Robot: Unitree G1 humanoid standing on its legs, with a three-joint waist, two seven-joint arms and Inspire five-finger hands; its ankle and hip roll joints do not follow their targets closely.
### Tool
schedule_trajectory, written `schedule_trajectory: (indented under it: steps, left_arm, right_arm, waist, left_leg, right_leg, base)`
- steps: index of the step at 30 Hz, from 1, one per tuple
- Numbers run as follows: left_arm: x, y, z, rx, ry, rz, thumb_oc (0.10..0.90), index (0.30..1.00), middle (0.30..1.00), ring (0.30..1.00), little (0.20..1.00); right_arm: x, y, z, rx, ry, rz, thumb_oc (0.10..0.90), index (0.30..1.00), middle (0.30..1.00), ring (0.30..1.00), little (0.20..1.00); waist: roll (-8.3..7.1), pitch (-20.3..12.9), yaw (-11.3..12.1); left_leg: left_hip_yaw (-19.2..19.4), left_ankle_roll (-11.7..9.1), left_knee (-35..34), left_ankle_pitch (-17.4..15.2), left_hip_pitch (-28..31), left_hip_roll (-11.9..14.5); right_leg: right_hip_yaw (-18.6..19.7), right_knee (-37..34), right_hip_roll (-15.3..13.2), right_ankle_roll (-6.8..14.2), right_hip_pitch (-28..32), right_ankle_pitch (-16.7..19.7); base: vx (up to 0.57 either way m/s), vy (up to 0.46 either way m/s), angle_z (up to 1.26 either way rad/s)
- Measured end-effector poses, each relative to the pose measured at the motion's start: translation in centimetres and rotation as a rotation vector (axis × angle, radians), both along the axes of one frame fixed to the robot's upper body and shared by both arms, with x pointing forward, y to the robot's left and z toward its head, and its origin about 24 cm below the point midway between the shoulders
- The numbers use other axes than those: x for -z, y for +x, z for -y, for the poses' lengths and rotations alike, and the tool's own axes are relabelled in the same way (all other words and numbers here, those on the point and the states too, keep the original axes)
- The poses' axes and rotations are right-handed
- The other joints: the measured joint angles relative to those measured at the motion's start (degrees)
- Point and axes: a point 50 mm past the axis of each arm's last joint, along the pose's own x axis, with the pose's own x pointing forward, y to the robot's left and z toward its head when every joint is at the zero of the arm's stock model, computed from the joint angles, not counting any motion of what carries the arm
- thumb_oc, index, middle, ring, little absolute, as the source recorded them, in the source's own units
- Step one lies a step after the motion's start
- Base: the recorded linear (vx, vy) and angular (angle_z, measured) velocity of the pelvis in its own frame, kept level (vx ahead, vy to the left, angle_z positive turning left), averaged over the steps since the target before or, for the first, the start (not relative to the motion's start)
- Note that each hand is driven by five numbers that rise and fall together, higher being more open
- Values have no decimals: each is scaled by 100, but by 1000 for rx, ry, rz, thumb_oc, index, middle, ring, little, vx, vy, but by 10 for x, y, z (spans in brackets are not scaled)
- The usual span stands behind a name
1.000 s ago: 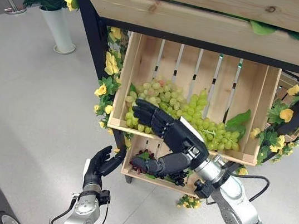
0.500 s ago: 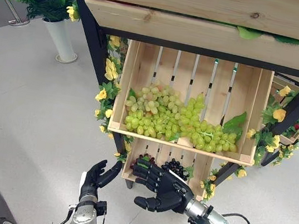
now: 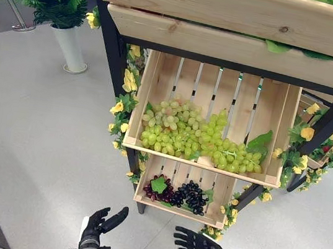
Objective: Pick up the fruits from the basket on one side to the basket on the other side
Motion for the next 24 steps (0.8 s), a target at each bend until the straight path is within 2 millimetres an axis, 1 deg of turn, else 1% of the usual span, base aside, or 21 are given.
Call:
schedule_trajectory:
  steps: [1,3,5,7,8,9,10,11,12,13,14,15,16,17,18,19,20,21,22,23,24]
  left_arm:
    - [6,-11,-1,-8,4,-58,800,900,900,900,900]
    - [16,-34,-2,-18,20,-194,800,900,900,900,900]
    - [19,-42,-6,-20,41,-263,800,900,900,900,900]
    - [22,-52,-6,-34,47,-310,800,900,900,900,900]
    - [23,-59,-7,-43,53,-337,800,900,900,900,900]
    - [23,-61,-7,-50,54,-343,800,900,900,900,900]
    - [24,-63,-6,-55,52,-359,800,900,900,900,900]
    - [25,-64,-5,-38,58,-370,800,900,900,900,900]
    - [24,-60,-7,-8,71,-372,800,900,900,900,900]
    - [23,-60,-10,0,79,-374,800,900,900,900,900]
    - [23,-61,-11,-3,82,-377,800,900,900,900,900]
    - [24,-60,-10,-2,78,-376,800,900,900,900,900]
    - [24,-59,-8,7,75,-373,800,900,900,900,900]
    - [24,-57,-5,19,70,-371,800,900,900,900,900]
    - [24,-53,-4,30,68,-364,800,900,900,900,900]
    - [24,-49,-3,56,68,-358,800,900,900,900,900]
    - [24,-47,-2,67,66,-354,800,900,900,900,900]
    - [23,-42,-1,88,60,-343,800,900,900,900,900]
    - [22,-36,0,104,56,-331,800,900,900,900,900]
    - [19,-19,3,160,64,-304,800,900,900,900,900]
    - [18,-14,4,185,70,-295,800,900,900,900,900]
  right_arm:
    - [6,-5,1,8,-23,-31,800,900,900,900,900]
    - [15,-11,3,-67,-99,-68,800,900,900,900,900]
    - [20,-12,6,-113,-149,-93,800,900,900,900,900]
    - [23,-15,12,-165,-207,-122,800,900,900,900,900]
    - [24,-13,13,-175,-225,-123,800,900,900,900,900]
    - [24,-12,13,-174,-236,-123,800,900,900,900,900]
    - [24,-10,16,-166,-264,-124,800,900,900,900,900]
    - [24,-8,20,-148,-294,-127,800,900,900,900,900]
    - [24,-6,22,-113,-324,-136,800,900,900,900,900]
    - [25,-3,24,-93,-353,-144,800,900,900,900,900]
    - [24,-2,26,-86,-368,-147,800,900,900,900,900]
    - [24,-3,36,-64,-402,-152,800,900,900,900,900]
    - [23,-3,41,-39,-418,-158,800,900,900,900,900]
    - [24,-6,47,-10,-438,-175,800,900,900,900,900]
    - [26,-14,50,19,-437,-198,800,900,900,900,900]
    - [26,-16,52,38,-442,-203,800,900,900,900,900]
    - [26,-16,53,50,-441,-202,800,900,900,900,900]
    - [25,-12,51,67,-440,-190,800,900,900,900,900]
    - [24,-9,51,76,-441,-179,800,900,900,900,900]
    - [24,-8,49,117,-432,-175,800,900,900,900,900]
    - [24,-7,48,151,-421,-175,800,900,900,900,900]
  waist:
    - [-9,-53,-23]
    - [-19,-98,-4]
    - [-2,-85,16]
    - [62,-62,215]
    - [91,-48,286]
    - [111,-38,309]
    - [153,-10,352]
    - [182,10,427]
    - [-79,73,406]
    - [-289,116,375]
    - [-301,110,371]
    - [-244,118,355]
    - [-169,139,330]
    - [-81,129,267]
    - [-42,121,194]
    - [7,109,155]
    - [44,103,112]
    - [98,78,0]
    - [142,71,-62]
    - [165,69,-138]
    - [113,94,-127]
  left_leg:
    - [-8,-6,0,-6,1,14]
    - [-70,-57,12,11,-45,58]
    - [-255,-162,47,88,-139,91]
    - [-401,-218,13,136,-200,156]
    - [-542,-309,14,199,-250,181]
    - [-620,-331,24,210,-289,185]
    - [-443,-315,32,197,-381,289]
    - [-97,-294,38,96,-480,394]
    - [492,-302,522,-20,-613,364]
    - [843,-224,1658,-167,-877,233]
    - [939,-226,1988,-270,-862,191]
    - [993,-302,2458,-598,-721,173]
    - [1017,-328,2572,-807,-630,171]
    - [1101,-382,2603,-1020,-369,160]
    - [1164,-531,2648,-1199,-212,151]
    - [1175,-551,2485,-1291,-119,163]
    - [1179,-523,2306,-1314,-76,170]
    - [1164,-476,1790,-1340,53,154]
    - [1109,-401,1417,-1322,147,162]
    - [963,-123,907,-1232,213,163]
    - [885,-57,727,-1130,222,126]
  right_leg:
    - [-4,4,15,-16,9,-10]
    - [-30,23,74,-48,15,-27]
    - [-165,24,130,-103,11,-57]
    - [-313,25,231,-142,45,-72]
    - [-387,26,319,-187,71,-84]
    - [-387,22,340,-234,79,-110]
    - [-584,25,365,-320,98,-151]
    - [-881,32,389,-392,101,-177]
    - [-1224,-9,134,-448,44,-191]
    - [-1452,-5,-133,-452,34,-199]
    - [-1471,-5,-195,-450,35,-204]
    - [-1588,-1,-221,-448,40,-205]
    - [-1635,25,-212,-443,79,-205]
    - [-1736,61,-206,-421,76,-210]
    - [-1890,70,-195,-417,71,-208]
    - [-1936,127,-148,-390,28,-210]
    - [-1938,199,-118,-359,-30,-231]
    - [-1954,366,-93,-308,-184,-239]
    - [-1958,440,-34,-305,-255,-251]
    - [-1937,641,-4,-289,-464,-273]
    - [-1893,751,-38,-273,-563,-299]
  base:
    - [-14,-289,2]
    - [-72,-375,6]
    - [-106,-277,44]
    - [-137,-222,58]
    - [-116,-129,50]
    - [-134,-140,84]
    - [-168,-133,102]
    - [-185,-125,131]
    - [-160,-71,134]
    - [-102,-35,107]
    - [-97,-22,85]
    - [-75,-14,55]
    - [-131,-4,60]
    - [-148,20,61]
    - [-211,66,60]
    - [-178,83,42]
    - [-246,103,26]
    - [-280,75,26]
    - [-381,84,56]
    - [-363,78,62]
    - [-375,102,74]
